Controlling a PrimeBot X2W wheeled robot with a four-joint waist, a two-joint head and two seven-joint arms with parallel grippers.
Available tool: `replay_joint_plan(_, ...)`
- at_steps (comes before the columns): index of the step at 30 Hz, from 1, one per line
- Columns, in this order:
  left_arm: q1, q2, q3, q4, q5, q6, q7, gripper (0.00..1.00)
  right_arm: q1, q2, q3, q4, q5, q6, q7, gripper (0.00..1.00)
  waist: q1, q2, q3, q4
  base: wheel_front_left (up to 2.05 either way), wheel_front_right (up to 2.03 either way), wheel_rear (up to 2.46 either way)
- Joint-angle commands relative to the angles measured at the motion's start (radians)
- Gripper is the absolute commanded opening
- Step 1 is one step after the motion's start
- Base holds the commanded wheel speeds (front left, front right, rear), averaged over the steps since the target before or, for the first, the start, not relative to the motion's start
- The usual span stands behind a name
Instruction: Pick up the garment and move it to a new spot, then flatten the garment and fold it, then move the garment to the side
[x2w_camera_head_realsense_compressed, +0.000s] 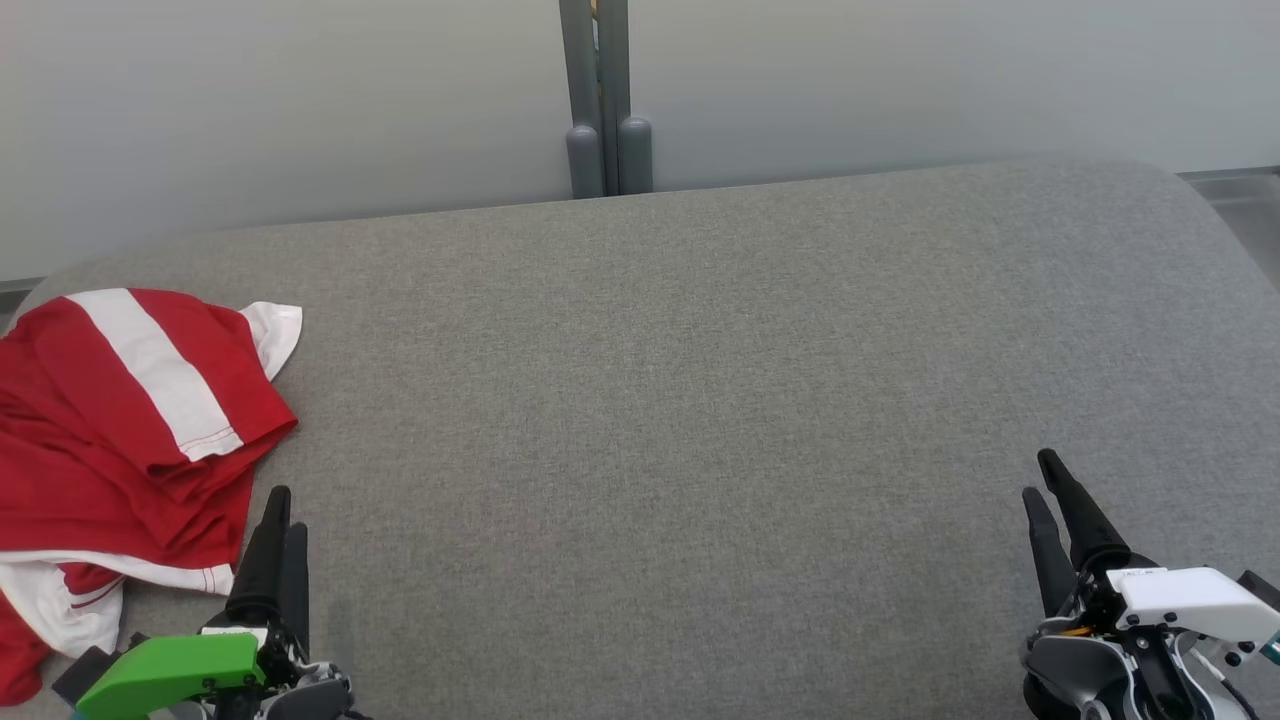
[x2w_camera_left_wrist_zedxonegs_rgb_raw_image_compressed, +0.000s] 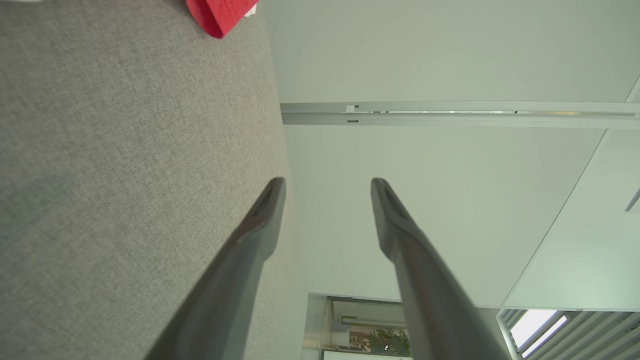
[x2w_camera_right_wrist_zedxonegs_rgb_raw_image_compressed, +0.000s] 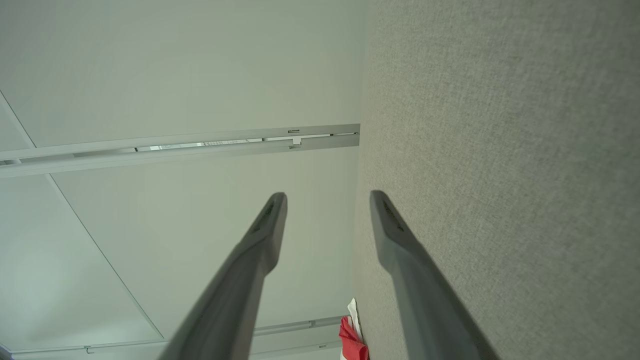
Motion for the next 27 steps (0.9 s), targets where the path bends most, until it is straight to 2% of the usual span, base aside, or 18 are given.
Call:
replay_joint_plan(1,-0.012,0.003,-0.007,-0.015,0.000,-0.001,-0.006,1.00,-0.006,-0.003,0.004,-0.018,-0.002,0.000,-0.011,1.00,0.0000,0.0000,0.000,0.000,0.00,0.00,0.00)
replay_joint_plan(14,-0.009,0.017,-0.065,-0.017,0.055,-0.002,-0.063,1.00,0.017,-0.011,0.025,-0.050,-0.106,0.000,-0.074,1.00,0.0000,0.0000,-0.001,0.001,0.00,0.00,0.00)
replay_joint_plan(21,-0.015,0.033,-0.099,-0.003,0.140,-0.002,-0.099,1.00,0.026,-0.013,0.022,-0.084,-0.262,0.000,-0.106,1.00,0.0000,0.0000,-0.001,0.002,0.00,0.00,0.00)
replay_joint_plan(27,-0.022,0.036,-0.103,0.005,0.279,0.010,-0.124,1.00,0.033,-0.015,0.020,-0.114,-0.412,0.000,-0.131,1.00,0.0000,0.0000,-0.002,0.004,0.00,0.00,0.00)
